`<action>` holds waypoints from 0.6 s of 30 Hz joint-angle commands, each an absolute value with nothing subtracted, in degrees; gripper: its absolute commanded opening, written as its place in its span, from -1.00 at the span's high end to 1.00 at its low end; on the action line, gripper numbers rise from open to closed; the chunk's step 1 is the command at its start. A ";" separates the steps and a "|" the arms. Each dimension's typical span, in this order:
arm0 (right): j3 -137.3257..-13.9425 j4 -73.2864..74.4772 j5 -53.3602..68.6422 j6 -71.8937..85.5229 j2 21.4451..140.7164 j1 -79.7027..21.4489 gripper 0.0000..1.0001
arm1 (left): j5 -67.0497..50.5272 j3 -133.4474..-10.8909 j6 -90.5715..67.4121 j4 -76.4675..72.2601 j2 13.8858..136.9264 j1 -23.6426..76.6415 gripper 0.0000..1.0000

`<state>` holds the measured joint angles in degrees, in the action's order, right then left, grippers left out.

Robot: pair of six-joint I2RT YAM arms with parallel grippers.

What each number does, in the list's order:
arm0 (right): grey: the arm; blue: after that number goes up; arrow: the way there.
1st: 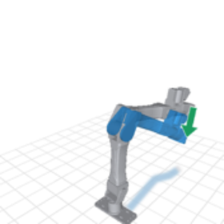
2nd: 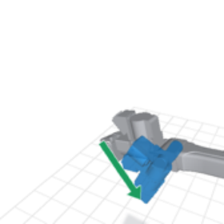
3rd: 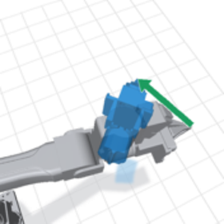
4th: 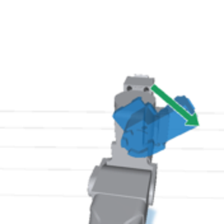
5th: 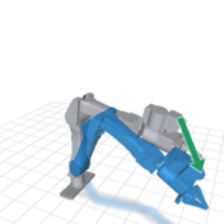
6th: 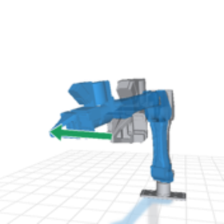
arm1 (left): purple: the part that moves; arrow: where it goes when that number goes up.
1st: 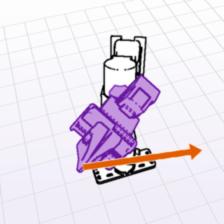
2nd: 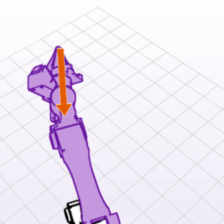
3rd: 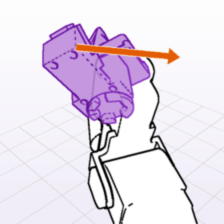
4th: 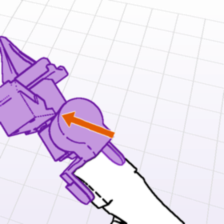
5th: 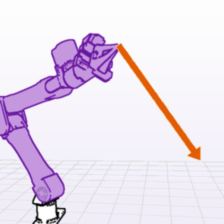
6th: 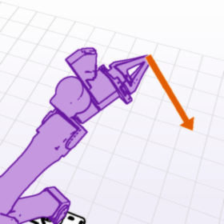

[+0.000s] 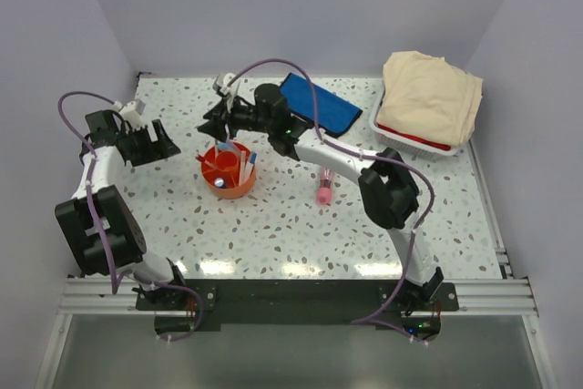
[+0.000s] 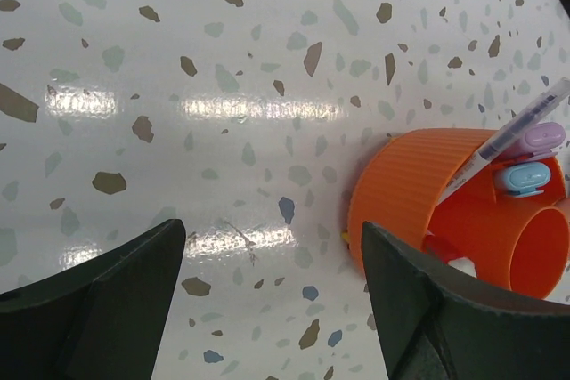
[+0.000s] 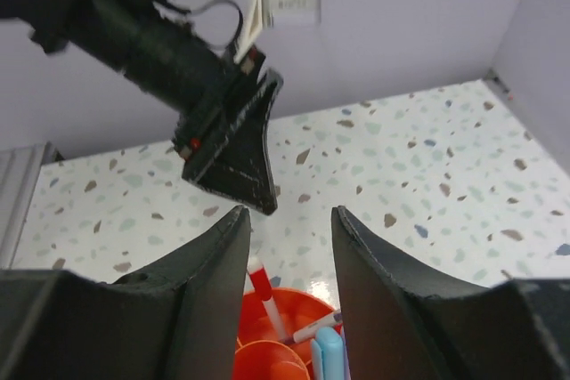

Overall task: Sort the stationery into containers
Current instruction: Place the pen in the storage box, then pick up the stationery from the center of the board.

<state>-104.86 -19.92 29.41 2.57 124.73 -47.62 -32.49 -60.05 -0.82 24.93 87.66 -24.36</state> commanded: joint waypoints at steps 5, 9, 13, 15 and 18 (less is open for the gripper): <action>-101.96 4.08 12.95 -2.29 107.15 -43.08 -0.14 | -37.26 -57.75 -2.28 19.25 83.06 -24.96 -0.54; -101.96 26.94 2.38 6.93 106.35 -36.05 -0.19 | -37.97 -56.25 -3.34 17.49 81.83 -24.96 -0.60; -91.45 36.55 12.09 -13.15 101.19 -32.43 -0.18 | -37.09 -55.55 -2.90 17.14 81.21 -24.96 -0.63; -85.91 37.61 14.84 -28.64 98.45 -32.26 -0.18 | -37.00 -55.46 -2.73 17.40 81.04 -24.96 -0.63; -85.95 46.71 22.84 -52.88 95.02 -32.26 -0.23 | -37.35 -55.81 -2.55 17.49 80.95 -24.96 -0.64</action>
<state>-86.19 31.29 12.10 -18.06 102.43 -29.63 -35.86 -55.61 -2.39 19.77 83.02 -24.36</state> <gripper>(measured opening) 0.601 0.814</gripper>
